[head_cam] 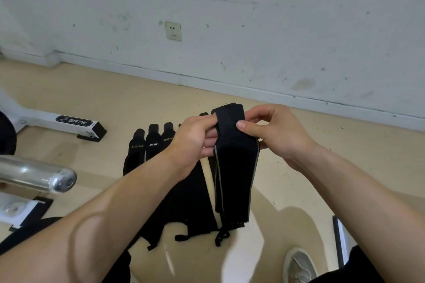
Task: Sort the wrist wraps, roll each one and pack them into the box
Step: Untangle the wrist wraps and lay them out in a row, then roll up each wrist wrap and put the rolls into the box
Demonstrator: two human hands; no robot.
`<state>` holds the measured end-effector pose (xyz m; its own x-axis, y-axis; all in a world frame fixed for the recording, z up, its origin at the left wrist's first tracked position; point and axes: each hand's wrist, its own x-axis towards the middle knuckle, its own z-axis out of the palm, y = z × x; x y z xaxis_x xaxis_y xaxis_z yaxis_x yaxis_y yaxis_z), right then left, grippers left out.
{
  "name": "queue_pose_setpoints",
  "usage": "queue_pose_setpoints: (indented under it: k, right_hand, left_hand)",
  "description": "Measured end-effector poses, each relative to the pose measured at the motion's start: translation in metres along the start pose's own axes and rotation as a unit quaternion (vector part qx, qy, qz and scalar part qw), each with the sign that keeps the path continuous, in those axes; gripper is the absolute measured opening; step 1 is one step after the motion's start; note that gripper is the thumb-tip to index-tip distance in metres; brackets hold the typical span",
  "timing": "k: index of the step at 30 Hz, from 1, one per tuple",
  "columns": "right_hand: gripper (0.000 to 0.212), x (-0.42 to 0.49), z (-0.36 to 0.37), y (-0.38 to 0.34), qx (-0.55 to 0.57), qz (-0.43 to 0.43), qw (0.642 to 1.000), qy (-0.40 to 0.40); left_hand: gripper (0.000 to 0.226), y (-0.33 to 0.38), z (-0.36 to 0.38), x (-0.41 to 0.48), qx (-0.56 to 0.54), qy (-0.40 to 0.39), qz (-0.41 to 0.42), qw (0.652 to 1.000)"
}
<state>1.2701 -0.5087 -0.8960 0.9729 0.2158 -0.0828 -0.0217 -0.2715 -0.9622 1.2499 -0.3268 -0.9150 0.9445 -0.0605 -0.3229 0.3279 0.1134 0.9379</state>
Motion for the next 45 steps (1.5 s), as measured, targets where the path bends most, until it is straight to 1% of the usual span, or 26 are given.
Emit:
queue_pose_setpoints:
  k: [2, 5, 6, 7, 10, 12, 15, 16, 17, 20, 22, 25, 28, 31, 33, 36, 38, 40, 41, 43, 45]
  right_hand:
    - [0.010, 0.001, -0.001, 0.002, 0.002, 0.000, 1.000, 0.004]
    - [0.010, 0.002, -0.003, 0.005, -0.019, -0.016, 1.000, 0.010]
    - [0.011, 0.002, -0.004, 0.006, -0.028, -0.026, 0.999, 0.010]
    - [0.012, 0.002, -0.004, 0.007, -0.034, -0.036, 0.999, 0.010]
    - [0.013, 0.002, -0.006, 0.008, -0.056, -0.063, 0.996, 0.001]
    - [0.011, 0.000, -0.005, 0.008, -0.077, -0.079, 0.994, -0.002]
    - [0.018, -0.002, 0.002, 0.012, -0.098, -0.095, 0.989, 0.063]
    - [0.018, -0.001, 0.005, 0.015, -0.097, -0.089, 0.989, 0.073]
    - [0.018, -0.002, 0.007, 0.017, -0.081, -0.074, 0.992, 0.059]
    - [0.032, -0.006, 0.014, 0.026, 0.026, -0.020, 0.997, -0.065]
    - [0.027, -0.011, 0.021, 0.035, 0.064, 0.007, 0.990, -0.128]
    - [0.025, -0.018, 0.031, 0.059, 0.058, 0.050, 0.985, -0.155]
    - [0.027, -0.028, 0.035, 0.082, 0.026, 0.113, 0.979, -0.171]
    - [0.032, -0.037, 0.035, 0.104, 0.006, 0.181, 0.965, -0.189]
    - [0.035, -0.040, 0.037, 0.119, 0.015, 0.204, 0.964, -0.171]
    - [0.029, -0.040, 0.040, 0.142, 0.044, 0.204, 0.971, -0.118]
    - [0.029, -0.042, 0.039, 0.155, 0.080, 0.213, 0.968, -0.108]
    - [0.032, -0.046, 0.035, 0.170, 0.109, 0.243, 0.952, -0.150]
    - [0.034, -0.049, 0.034, 0.178, 0.103, 0.260, 0.943, -0.181]
    - [0.036, -0.057, 0.031, 0.191, 0.056, 0.279, 0.930, -0.234]
    - [0.036, -0.064, 0.031, 0.196, 0.042, 0.285, 0.926, -0.244]
  left_hand:
    - [0.051, 0.001, 0.002, 0.000, -0.013, 0.001, -0.015, 1.000]
    - [0.062, 0.003, 0.005, 0.001, -0.011, -0.011, -0.031, 0.999]
    - [0.059, 0.003, 0.005, -0.001, 0.001, -0.016, -0.019, 1.000]
    - [0.051, 0.002, 0.005, -0.002, 0.019, -0.026, 0.003, 0.999]
    - [0.019, -0.003, 0.002, -0.007, 0.074, -0.074, 0.072, 0.992]
    - [0.017, -0.007, -0.001, -0.006, 0.096, -0.063, 0.082, 0.990]
    - [0.017, -0.005, 0.000, -0.006, 0.086, -0.031, 0.073, 0.993]
    - [0.016, -0.004, 0.000, -0.007, 0.070, -0.029, 0.072, 0.995]
    - [0.015, -0.003, 0.000, -0.008, 0.050, -0.031, 0.071, 0.996]
    - [0.021, 0.002, -0.003, -0.007, -0.038, -0.023, 0.081, 0.996]
    - [0.025, 0.003, -0.005, -0.005, -0.104, 0.016, 0.075, 0.992]
    - [0.024, -0.004, -0.007, -0.001, -0.155, 0.068, 0.048, 0.984]
    - [0.021, -0.013, -0.011, 0.008, -0.119, 0.110, 0.052, 0.985]
    - [0.012, -0.022, -0.017, 0.022, -0.081, 0.147, 0.059, 0.984]
    - [0.010, -0.034, -0.023, 0.033, -0.040, 0.159, 0.047, 0.985]
    - [0.017, -0.060, -0.024, 0.050, 0.032, 0.151, 0.019, 0.988]
    - [0.018, -0.071, -0.023, 0.058, 0.046, 0.156, 0.020, 0.987]
    - [0.020, -0.075, -0.025, 0.069, 0.037, 0.181, 0.027, 0.982]
    - [0.021, -0.078, -0.029, 0.075, 0.031, 0.198, 0.029, 0.979]
    - [0.023, -0.081, -0.040, 0.087, 0.024, 0.242, 0.028, 0.970]
    - [0.025, -0.085, -0.052, 0.097, 0.010, 0.294, 0.021, 0.955]
